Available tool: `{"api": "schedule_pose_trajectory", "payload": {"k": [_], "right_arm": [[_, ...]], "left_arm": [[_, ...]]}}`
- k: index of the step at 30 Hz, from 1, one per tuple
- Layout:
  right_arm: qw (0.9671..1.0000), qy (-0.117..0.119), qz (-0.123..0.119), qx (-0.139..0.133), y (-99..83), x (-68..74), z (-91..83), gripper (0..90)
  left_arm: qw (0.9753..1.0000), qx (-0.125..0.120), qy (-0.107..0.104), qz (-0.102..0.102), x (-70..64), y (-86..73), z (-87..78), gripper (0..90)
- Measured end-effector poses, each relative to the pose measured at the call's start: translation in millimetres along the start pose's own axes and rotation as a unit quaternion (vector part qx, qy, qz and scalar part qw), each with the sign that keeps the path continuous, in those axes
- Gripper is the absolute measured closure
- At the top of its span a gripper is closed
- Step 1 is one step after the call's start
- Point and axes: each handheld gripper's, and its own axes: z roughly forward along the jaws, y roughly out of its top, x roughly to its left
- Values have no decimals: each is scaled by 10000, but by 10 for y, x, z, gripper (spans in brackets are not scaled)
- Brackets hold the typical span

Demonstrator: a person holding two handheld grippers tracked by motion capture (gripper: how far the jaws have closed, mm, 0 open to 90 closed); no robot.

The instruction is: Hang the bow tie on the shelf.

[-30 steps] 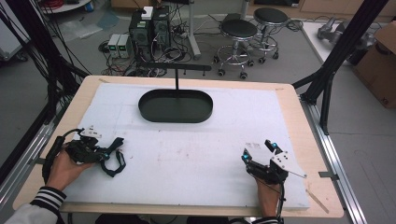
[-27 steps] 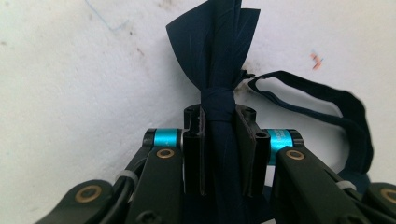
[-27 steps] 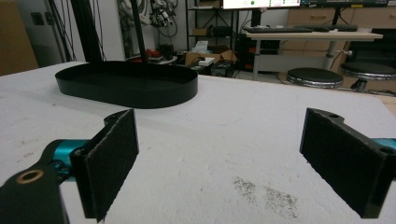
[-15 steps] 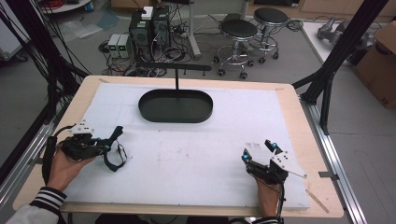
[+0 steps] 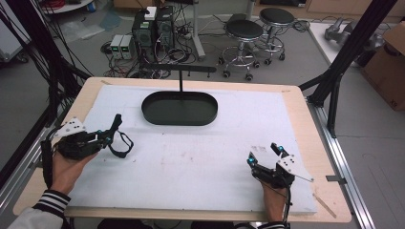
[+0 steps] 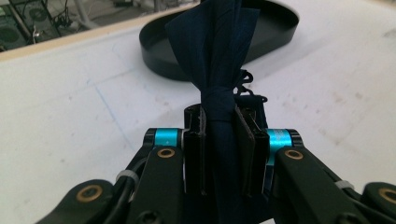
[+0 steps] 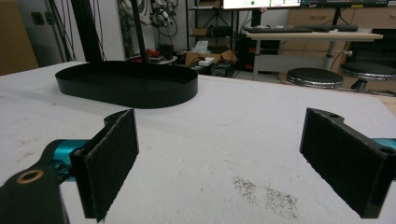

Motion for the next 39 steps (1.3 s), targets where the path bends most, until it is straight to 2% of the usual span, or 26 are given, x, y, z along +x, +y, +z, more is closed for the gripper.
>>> {"api": "schedule_pose_trajectory", "payload": {"k": [12, 16, 22, 31, 34, 39], "right_arm": [[10000, 3, 4, -3, 0, 0, 0, 106], [10000, -3, 27, 8, 0, 2, -1, 106], [10000, 5, 44, 5, -1, 1, -3, 106], [10000, 2, 27, -30, -1, -9, -2, 106], [10000, 1, 24, -32, -1, -9, -2, 106], [10000, -10, 51, -20, -2, -7, -5, 106]], "left_arm": [[9992, -368, -126, 7, -34, 201, 52, 751], [9989, -443, -156, 33, -40, 290, 101, 751], [9984, -532, -191, -31, -15, 415, 176, 750], [9973, -707, -176, -19, 24, 679, 315, 750], [9971, -734, -186, 76, 22, 797, 387, 751], [9964, -814, -226, 109, 31, 983, 508, 750]]}}
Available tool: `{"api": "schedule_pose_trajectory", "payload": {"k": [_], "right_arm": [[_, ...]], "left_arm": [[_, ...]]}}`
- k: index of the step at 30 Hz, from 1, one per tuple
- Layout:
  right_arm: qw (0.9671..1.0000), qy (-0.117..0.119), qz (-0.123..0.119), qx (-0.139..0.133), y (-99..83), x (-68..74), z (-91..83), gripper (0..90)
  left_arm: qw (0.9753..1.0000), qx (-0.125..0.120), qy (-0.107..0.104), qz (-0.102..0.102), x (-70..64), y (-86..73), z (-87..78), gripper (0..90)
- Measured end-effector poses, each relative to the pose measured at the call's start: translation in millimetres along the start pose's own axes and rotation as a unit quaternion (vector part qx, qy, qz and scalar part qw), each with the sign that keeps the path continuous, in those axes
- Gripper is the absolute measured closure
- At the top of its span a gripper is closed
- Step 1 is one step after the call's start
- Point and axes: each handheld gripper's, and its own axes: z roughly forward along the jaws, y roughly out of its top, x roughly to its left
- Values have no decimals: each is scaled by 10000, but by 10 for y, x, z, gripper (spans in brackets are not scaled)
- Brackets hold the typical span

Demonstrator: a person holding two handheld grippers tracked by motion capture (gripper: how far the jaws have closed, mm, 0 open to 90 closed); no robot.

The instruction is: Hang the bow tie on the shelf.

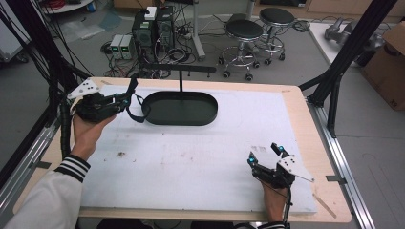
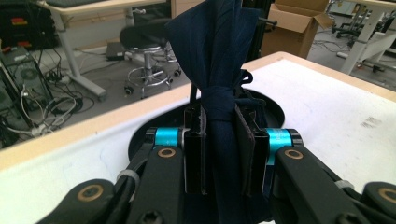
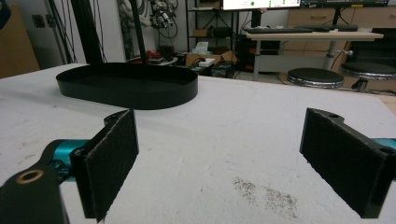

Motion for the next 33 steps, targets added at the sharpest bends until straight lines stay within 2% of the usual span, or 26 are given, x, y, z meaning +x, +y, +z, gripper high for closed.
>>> {"api": "schedule_pose_trajectory", "payload": {"k": [4, 8, 10, 15, 19, 28, 33], "right_arm": [[10000, 9, 13, -1, 0, -1, 0, 106], [10000, 14, 39, -3, 0, 0, 0, 106], [10000, 17, 41, 0, 0, -2, -1, 106], [10000, 10, 33, 0, -1, -2, -1, 106], [10000, 4, 12, -1, 0, 0, 0, 106], [10000, 2, -7, 0, 0, 3, 1, 106], [10000, -3, -24, -8, 1, 0, 2, 106]], "left_arm": [[10000, -67, -14, 23, 21, 104, 124, 751], [10000, -28, 8, 63, 47, 169, 240, 750], [10000, -79, 6, 9, 63, 202, 287, 750], [9999, -104, 30, -30, 103, 260, 386, 750], [9999, -65, 88, 34, 138, 316, 454, 750], [9998, -115, 142, -57, 220, 406, 614, 750], [9996, -134, 240, -98, 270, 440, 700, 750]]}}
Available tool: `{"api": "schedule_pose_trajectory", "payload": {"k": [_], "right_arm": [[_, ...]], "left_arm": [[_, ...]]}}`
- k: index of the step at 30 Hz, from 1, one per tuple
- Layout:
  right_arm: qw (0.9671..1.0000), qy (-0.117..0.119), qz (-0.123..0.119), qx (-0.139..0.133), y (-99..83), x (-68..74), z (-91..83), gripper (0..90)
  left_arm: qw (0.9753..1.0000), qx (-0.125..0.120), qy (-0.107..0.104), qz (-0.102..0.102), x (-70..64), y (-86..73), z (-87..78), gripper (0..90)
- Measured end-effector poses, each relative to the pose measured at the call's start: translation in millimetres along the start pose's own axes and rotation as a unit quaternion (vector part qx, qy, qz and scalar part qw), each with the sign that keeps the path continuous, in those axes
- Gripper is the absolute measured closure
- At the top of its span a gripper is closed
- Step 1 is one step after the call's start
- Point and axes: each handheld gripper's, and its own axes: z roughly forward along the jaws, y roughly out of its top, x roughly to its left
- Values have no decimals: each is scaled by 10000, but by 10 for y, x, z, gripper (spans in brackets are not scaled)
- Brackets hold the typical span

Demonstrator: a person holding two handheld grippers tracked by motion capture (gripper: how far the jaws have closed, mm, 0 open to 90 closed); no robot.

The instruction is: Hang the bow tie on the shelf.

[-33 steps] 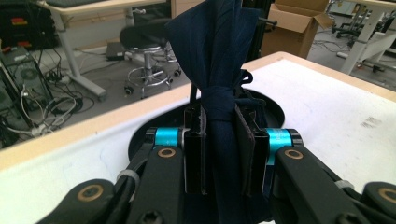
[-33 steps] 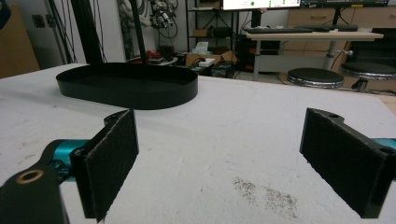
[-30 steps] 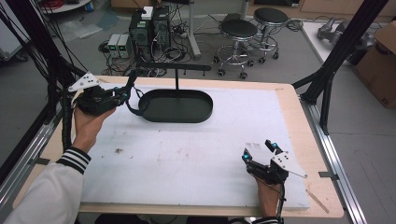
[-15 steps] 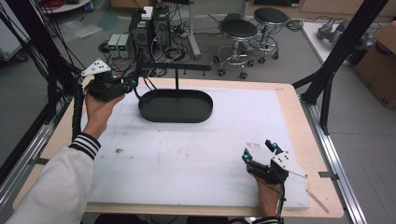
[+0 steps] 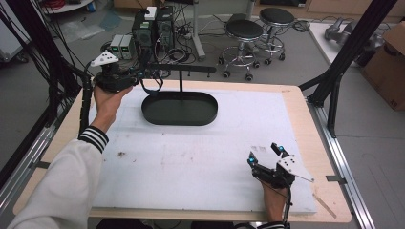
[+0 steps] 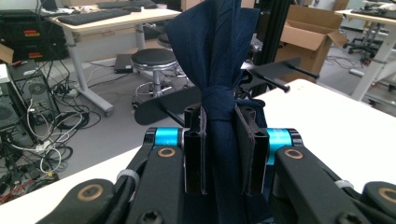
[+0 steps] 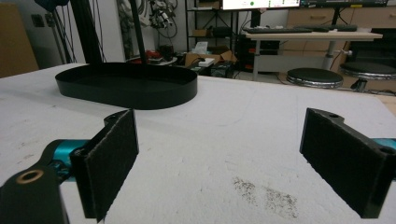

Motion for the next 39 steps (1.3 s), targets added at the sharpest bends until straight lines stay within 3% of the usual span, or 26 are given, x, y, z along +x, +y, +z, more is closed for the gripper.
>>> {"api": "schedule_pose_trajectory", "payload": {"k": [3, 11, 17, 23, 27, 33, 39], "right_arm": [[10000, -1, -1, 1, 0, 0, 0, 106], [10000, 3, 38, 19, 0, 1, 0, 106], [10000, -8, 39, 26, 1, 2, 0, 106], [10000, 3, 44, 21, 0, -2, -1, 106], [10000, 8, 69, 17, 1, -1, -1, 106], [10000, 5, 97, 21, 0, -2, -3, 106], [10000, 9, 94, 8, -1, -6, -3, 106]], "left_arm": [[10000, 7, 58, 59, 21, 37, 47, 750], [9998, -74, 193, -61, 88, -7, 178, 750], [9996, -85, 259, 26, 104, -50, 252, 750], [9992, -50, 398, 48, 156, -95, 297, 750], [9986, 19, 496, 165, 147, -118, 327, 750], [9979, 58, 629, 125, 166, -170, 339, 750], [9978, 147, 635, 151, 186, -193, 343, 750]]}}
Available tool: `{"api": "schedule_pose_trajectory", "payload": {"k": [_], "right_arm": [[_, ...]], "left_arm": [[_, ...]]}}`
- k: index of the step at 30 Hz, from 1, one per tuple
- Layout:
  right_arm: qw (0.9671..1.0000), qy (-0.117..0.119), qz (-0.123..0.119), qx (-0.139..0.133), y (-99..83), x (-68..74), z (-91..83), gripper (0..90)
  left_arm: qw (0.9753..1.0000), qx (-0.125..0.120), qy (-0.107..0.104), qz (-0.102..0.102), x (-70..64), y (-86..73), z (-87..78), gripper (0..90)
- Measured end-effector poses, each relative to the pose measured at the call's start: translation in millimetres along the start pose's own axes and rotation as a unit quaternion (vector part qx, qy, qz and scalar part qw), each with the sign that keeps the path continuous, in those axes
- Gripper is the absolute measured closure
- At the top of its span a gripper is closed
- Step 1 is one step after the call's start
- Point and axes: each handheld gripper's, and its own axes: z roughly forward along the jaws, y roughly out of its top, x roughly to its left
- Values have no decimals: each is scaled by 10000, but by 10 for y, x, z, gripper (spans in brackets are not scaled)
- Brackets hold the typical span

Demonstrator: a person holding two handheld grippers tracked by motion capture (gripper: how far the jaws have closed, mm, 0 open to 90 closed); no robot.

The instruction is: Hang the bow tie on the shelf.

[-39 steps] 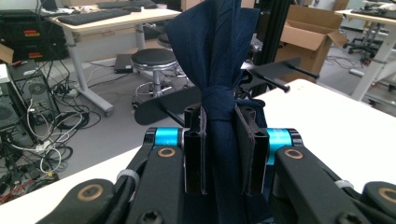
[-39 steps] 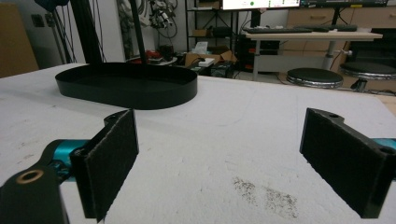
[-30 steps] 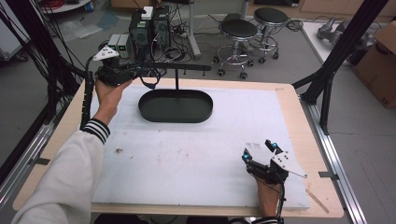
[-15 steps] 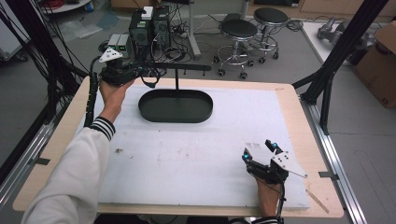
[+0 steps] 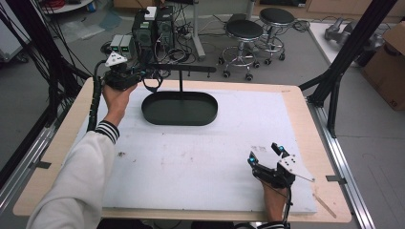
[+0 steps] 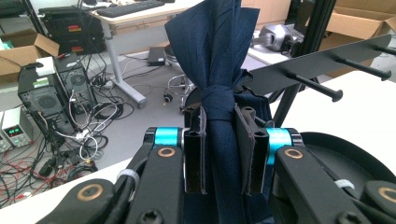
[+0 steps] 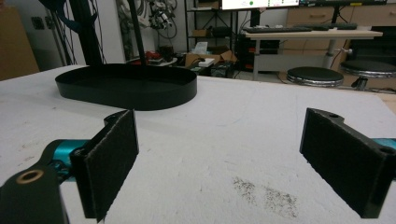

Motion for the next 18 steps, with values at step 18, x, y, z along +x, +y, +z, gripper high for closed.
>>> {"api": "schedule_pose_trajectory", "payload": {"k": [18], "right_arm": [[10000, -6, -13, -8, -1, 0, -1, 106]], "left_arm": [[9996, 238, 127, -33, 70, -172, -24, 748]]}}
